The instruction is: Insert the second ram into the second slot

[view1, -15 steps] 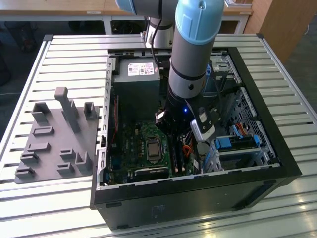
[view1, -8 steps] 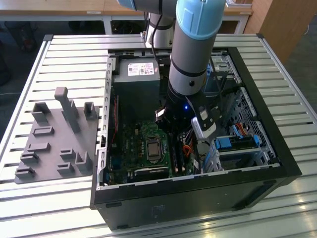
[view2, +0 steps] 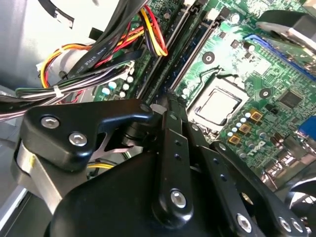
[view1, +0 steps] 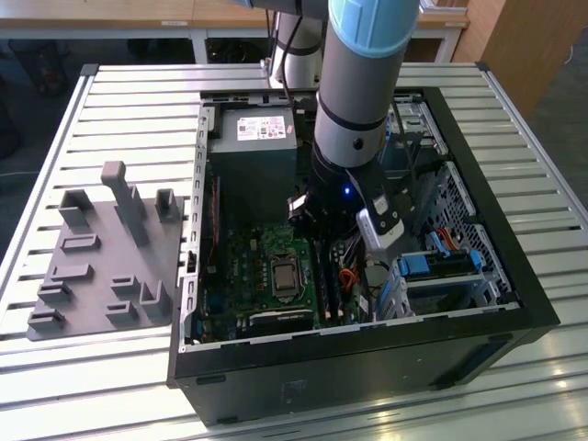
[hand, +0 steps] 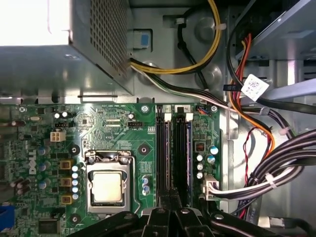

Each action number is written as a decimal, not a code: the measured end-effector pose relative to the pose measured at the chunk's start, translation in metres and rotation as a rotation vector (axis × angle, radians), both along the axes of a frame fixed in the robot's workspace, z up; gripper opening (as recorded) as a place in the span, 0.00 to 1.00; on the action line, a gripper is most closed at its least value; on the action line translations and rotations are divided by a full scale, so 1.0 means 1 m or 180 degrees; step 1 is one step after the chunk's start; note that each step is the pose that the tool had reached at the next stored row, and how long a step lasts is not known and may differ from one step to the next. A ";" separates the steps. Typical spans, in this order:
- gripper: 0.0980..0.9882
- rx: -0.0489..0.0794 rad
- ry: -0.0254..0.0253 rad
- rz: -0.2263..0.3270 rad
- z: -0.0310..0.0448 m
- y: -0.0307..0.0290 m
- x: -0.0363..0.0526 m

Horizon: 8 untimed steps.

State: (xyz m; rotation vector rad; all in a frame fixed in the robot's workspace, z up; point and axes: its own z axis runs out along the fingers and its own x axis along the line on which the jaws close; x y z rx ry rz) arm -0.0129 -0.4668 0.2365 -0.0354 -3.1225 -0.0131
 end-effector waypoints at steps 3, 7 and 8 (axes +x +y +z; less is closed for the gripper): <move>0.01 0.0001 0.0000 0.0000 0.0035 0.0000 -0.0001; 0.01 0.0001 0.0000 0.0000 0.0089 0.0000 -0.0003; 0.01 0.0001 0.0000 0.0000 0.0097 0.0000 -0.0003</move>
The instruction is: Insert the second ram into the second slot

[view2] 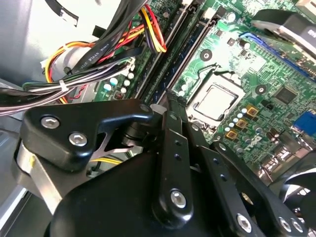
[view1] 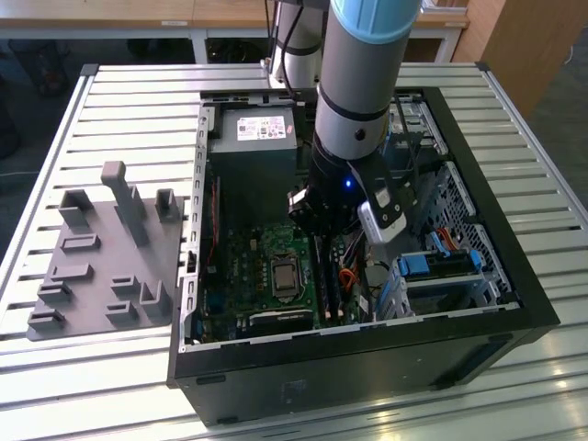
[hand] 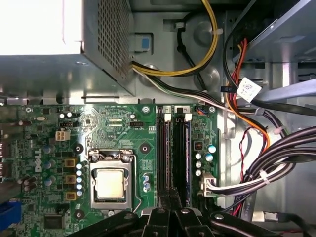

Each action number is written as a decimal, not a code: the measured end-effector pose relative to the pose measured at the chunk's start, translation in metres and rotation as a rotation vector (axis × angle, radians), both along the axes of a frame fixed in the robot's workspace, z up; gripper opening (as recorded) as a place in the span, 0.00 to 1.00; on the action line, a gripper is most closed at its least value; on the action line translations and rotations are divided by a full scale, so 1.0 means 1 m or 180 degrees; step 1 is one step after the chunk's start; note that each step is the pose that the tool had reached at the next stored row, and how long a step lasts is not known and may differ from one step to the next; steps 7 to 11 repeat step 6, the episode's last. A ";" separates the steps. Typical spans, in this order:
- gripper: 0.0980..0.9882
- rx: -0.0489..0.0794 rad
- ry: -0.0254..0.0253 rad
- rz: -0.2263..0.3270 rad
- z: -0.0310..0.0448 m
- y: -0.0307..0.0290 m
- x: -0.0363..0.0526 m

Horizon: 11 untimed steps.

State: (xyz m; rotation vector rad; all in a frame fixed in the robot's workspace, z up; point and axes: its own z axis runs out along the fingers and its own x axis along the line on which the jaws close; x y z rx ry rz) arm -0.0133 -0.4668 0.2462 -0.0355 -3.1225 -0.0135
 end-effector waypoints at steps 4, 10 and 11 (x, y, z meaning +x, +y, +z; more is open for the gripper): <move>0.01 0.0001 0.0000 0.0000 0.0003 0.0000 0.0000; 0.01 0.0001 0.0000 0.0000 0.0004 0.0000 0.0000; 0.01 0.0001 0.0000 0.0000 0.0004 0.0000 0.0000</move>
